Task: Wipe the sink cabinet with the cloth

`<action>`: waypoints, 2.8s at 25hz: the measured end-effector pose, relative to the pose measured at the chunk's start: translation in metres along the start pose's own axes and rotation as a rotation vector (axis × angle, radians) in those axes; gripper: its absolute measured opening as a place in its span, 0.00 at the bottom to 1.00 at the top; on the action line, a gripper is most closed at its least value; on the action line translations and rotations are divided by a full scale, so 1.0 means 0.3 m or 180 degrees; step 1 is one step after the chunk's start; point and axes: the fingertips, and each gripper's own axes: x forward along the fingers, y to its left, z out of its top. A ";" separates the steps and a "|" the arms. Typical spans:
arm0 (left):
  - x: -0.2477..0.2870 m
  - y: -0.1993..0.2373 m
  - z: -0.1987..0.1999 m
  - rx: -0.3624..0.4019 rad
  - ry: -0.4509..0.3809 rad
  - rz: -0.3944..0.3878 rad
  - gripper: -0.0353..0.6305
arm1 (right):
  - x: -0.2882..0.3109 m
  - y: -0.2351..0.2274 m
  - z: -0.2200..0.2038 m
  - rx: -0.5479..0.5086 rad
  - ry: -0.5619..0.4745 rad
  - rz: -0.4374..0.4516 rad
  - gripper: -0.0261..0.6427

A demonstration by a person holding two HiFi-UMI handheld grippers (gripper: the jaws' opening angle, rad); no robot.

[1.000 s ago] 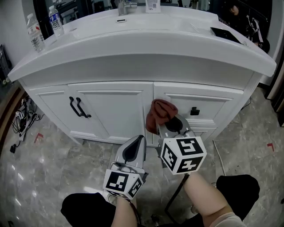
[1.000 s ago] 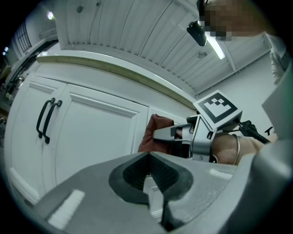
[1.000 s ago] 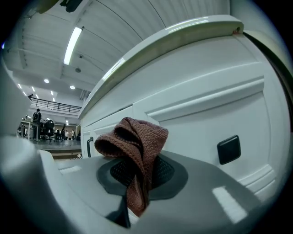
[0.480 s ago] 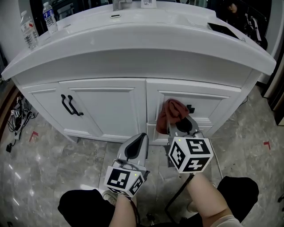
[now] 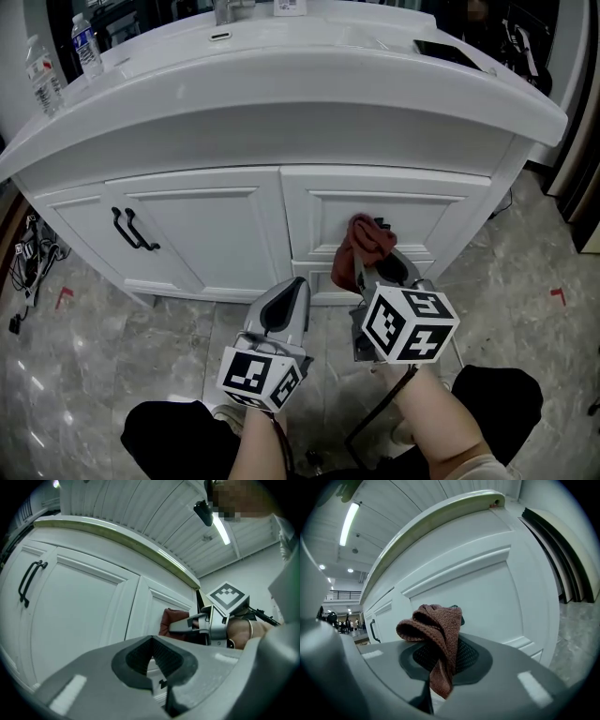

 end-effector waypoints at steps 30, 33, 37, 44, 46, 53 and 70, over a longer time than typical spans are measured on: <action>0.123 -0.182 -0.092 -0.0016 0.0145 -0.0337 0.05 | -0.155 -0.299 0.175 -0.0417 -0.0409 -0.0586 0.17; 0.133 -0.209 -0.093 -0.0024 0.0142 -0.0386 0.05 | -0.183 -0.330 0.196 -0.0433 -0.0450 -0.0647 0.17; 0.142 -0.232 -0.099 -0.0034 0.0151 -0.0419 0.05 | -0.212 -0.362 0.198 -0.0341 -0.0473 -0.0679 0.17; 0.141 -0.260 -0.107 -0.0053 0.0177 -0.0454 0.05 | -0.274 -0.495 0.180 -0.0069 -0.0447 -0.0983 0.16; 0.134 -0.257 -0.112 -0.0050 0.0177 -0.0454 0.05 | -0.287 -0.488 0.177 -0.0065 -0.0473 -0.0992 0.16; 0.075 -0.163 -0.089 -0.0063 0.0140 -0.0249 0.05 | -0.210 -0.206 0.111 -0.0258 -0.0431 -0.0392 0.16; -0.119 0.210 -0.067 -0.0002 0.0112 0.0526 0.05 | 0.121 0.232 -0.181 -0.0327 0.0057 0.0507 0.16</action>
